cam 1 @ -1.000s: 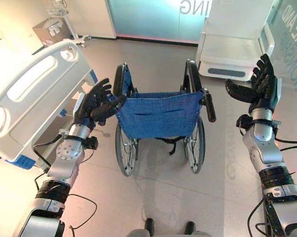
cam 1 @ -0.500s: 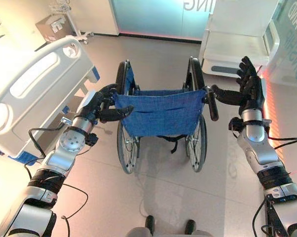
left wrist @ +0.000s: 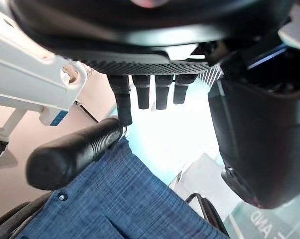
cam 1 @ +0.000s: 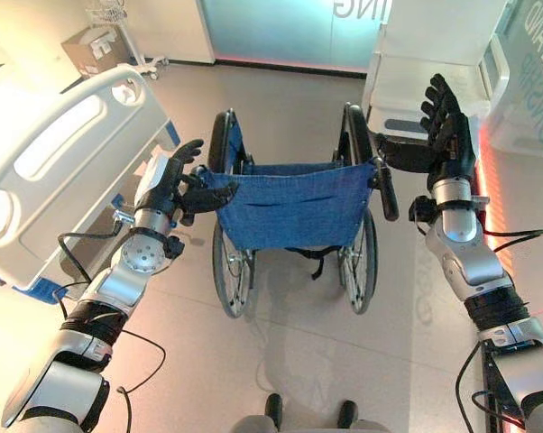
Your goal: Push the wheelchair next to the bed
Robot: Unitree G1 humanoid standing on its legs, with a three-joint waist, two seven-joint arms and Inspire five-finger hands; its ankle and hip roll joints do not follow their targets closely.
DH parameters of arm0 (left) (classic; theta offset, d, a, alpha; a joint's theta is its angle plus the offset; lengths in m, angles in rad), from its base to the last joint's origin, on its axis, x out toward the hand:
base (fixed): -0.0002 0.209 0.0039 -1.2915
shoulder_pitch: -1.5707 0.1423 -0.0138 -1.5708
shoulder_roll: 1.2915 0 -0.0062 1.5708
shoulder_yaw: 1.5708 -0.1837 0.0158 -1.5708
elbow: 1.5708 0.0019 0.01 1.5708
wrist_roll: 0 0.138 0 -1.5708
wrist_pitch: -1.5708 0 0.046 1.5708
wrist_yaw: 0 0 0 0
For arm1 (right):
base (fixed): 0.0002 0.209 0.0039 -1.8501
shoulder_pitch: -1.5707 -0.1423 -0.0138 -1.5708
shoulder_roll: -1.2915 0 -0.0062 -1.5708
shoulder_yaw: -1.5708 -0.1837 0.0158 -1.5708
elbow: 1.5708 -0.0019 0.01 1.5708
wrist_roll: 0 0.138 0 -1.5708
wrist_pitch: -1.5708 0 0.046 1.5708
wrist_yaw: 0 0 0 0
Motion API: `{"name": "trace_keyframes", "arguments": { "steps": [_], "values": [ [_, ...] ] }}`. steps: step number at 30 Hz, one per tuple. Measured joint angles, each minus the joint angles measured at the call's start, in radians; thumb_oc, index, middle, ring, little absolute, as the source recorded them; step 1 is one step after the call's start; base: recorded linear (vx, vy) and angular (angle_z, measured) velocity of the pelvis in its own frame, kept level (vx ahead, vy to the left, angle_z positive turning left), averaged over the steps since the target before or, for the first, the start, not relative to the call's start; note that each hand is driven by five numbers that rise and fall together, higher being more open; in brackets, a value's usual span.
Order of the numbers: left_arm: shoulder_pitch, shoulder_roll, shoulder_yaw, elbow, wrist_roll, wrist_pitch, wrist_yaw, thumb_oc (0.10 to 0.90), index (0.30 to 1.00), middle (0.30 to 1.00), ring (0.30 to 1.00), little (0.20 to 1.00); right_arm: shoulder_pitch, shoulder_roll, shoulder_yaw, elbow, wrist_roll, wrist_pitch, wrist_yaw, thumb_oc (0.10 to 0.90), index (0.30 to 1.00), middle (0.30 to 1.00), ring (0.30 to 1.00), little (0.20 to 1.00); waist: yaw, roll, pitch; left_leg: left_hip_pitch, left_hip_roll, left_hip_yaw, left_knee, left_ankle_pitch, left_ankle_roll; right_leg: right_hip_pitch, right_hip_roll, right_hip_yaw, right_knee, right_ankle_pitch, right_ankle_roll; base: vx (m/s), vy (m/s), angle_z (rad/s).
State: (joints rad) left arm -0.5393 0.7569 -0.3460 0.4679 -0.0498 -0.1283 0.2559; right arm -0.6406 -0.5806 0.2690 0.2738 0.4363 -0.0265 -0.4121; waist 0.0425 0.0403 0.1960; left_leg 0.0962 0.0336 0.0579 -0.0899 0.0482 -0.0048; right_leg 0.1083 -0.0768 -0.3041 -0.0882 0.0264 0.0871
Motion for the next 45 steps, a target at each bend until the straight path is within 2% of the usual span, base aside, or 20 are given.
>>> {"name": "trace_keyframes", "arguments": {
  "steps": [2,7,10,12,24,28,34,37,40,45],
  "values": [
    [0.0,0.0,0.0,-0.001,0.003,0.0,0.003,0.8,0.9,0.9,0.9,0.9,0.0,0.0,0.023,0.0,-0.003,0.048,0.009,0.8,0.9,0.9,0.9,0.9,0.0,-0.007,0.005,0.0,0.0,0.0,0.0,0.0,0.0,0.0,0.0,0.0,0.0,0.0,0.0,0.0,0.0,0.0],
    [0.0,0.0,0.0,-0.027,0.006,0.0,0.003,0.8,0.9,0.9,0.9,0.9,-0.002,-0.006,0.07,0.036,-0.121,0.289,0.15,0.8,0.9,0.9,0.9,0.9,0.002,-0.034,0.023,0.0,0.0,0.0,0.0,0.001,0.0,0.0,0.0,0.0,0.0,0.0,0.0,0.0,0.0,0.0],
    [0.0,0.002,0.0,-0.036,0.005,-0.002,0.003,0.8,0.9,0.9,0.9,0.9,-0.028,-0.025,0.074,0.073,-0.155,0.34,0.179,0.8,0.9,0.9,0.9,0.9,0.003,-0.04,0.026,-0.001,-0.001,0.001,0.0,0.001,0.0,0.0,-0.001,0.001,0.0,0.0,0.0,0.0,0.0,0.0],
    [-0.001,0.003,0.0,-0.036,0.005,-0.012,0.004,0.8,0.9,0.9,0.9,0.9,-0.083,-0.044,0.101,0.159,-0.152,0.392,0.212,0.8,0.9,0.9,0.9,0.9,0.003,-0.042,0.027,-0.001,0.0,0.002,0.0,0.001,0.0,0.0,-0.001,0.002,0.0,0.0,0.0,0.0,0.0,0.0],
    [-0.024,0.021,-0.003,-0.031,0.04,-0.017,0.054,0.8,0.9,0.9,0.9,0.9,-0.205,-0.044,0.18,0.284,-0.154,0.452,0.24,0.8,0.9,0.9,0.9,0.9,0.014,-0.043,0.028,0.0,0.0,0.002,0.0,0.001,0.0,0.001,-0.001,0.002,0.0,0.0,0.0,0.0,0.0,0.0],
    [-0.063,0.041,-0.043,-0.001,0.065,-0.022,0.079,0.8,0.9,0.9,0.9,0.9,-0.224,-0.044,0.18,0.337,-0.154,0.456,0.241,0.8,0.9,0.9,0.9,0.9,0.032,-0.043,0.028,0.001,-0.001,0.001,0.0,0.001,0.0,0.002,-0.001,0.001,0.0,0.0,0.0,0.0,0.0,0.01],
    [-0.07,0.07,-0.071,0.006,0.175,-0.037,0.172,0.8,0.9,0.9,0.9,0.9,-0.238,-0.044,0.18,0.374,-0.154,0.458,0.253,0.8,0.9,0.9,0.9,0.9,0.036,-0.044,0.028,0.0,-0.001,0.001,0.0,0.001,0.001,0.005,-0.002,0.001,0.0,0.0,0.0,0.0,0.0,0.01],
    [-0.092,0.082,-0.11,0.007,0.204,-0.039,0.176,0.8,0.9,0.9,0.9,0.9,-0.252,-0.044,0.18,0.4,-0.154,0.458,0.261,0.8,0.9,0.9,0.9,0.9,0.039,-0.044,0.028,0.0,-0.002,0.001,0.0,0.002,0.001,0.007,-0.003,0.001,0.0,0.0,0.0,0.01,0.004,0.02],
    [-0.119,0.081,-0.129,0.013,0.198,-0.015,0.109,0.8,0.9,0.9,0.9,0.9,-0.256,-0.044,0.181,0.41,-0.154,0.458,0.266,0.8,0.9,0.9,0.9,0.9,0.04,-0.044,0.028,0.0,-0.002,0.001,0.0,0.002,0.002,0.007,-0.003,0.001,0.0,0.0,0.0,0.0,0.0,0.0],
    [-0.146,0.075,-0.159,0.061,0.067,0.095,-0.072,0.8,0.9,0.9,0.9,0.9,-0.257,-0.039,0.181,0.408,-0.154,0.458,0.266,0.8,0.9,0.9,0.9,0.9,0.035,-0.044,0.028,-0.001,-0.002,0.001,0.003,0.002,0.002,0.007,-0.003,0.0,0.0,0.0,0.0,0.0,0.0,0.0]
  ]
}}
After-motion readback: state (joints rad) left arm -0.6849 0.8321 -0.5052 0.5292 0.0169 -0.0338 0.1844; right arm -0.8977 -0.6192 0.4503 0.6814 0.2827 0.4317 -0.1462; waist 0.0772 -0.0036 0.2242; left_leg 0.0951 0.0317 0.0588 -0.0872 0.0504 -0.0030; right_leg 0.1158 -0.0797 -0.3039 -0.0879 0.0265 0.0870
